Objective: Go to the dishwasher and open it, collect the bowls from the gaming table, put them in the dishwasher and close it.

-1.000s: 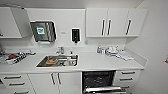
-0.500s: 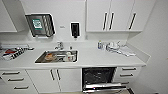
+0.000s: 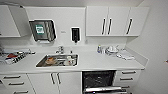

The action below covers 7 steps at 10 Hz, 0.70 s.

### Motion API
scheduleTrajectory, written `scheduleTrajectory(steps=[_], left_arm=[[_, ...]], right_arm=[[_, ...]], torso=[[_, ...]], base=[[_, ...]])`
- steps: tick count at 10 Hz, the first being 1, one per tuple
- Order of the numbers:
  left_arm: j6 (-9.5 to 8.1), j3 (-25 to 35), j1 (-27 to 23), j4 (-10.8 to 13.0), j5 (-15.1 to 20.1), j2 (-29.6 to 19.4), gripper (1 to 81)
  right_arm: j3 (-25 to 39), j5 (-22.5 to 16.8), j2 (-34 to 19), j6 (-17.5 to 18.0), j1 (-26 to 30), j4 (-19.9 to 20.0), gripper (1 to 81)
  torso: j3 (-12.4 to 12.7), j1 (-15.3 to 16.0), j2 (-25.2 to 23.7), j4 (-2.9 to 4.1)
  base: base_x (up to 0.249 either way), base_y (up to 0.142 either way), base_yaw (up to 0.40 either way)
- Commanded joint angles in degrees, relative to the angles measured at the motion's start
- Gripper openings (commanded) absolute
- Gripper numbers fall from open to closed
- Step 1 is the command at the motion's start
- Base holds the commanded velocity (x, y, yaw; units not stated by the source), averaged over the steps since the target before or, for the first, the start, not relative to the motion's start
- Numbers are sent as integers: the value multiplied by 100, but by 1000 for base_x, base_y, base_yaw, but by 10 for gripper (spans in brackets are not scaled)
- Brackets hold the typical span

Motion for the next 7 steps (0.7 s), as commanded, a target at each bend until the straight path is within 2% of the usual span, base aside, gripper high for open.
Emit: scheduleTrajectory(steps=[1, 6, 7], left_arm=[[-48, -25, -149, -44, 520, -58, 811], [31, -298, -307, -53, 529, -49, 811], [31, -289, -342, -62, 529, -40, 811]], right_arm=[[-16, -290, 1, -15, 194, -48, 811], [-51, -369, 80, -24, 45, 119, 811], [-218, -272, 203, -331, -52, 242, 811]], torso=[[-2, 0, 2, 0], [50, -6, 0, 0], [50, -6, 0, 0]], base=[[0, 0, 0], [0, 0, 0], [0, 0, 0]])
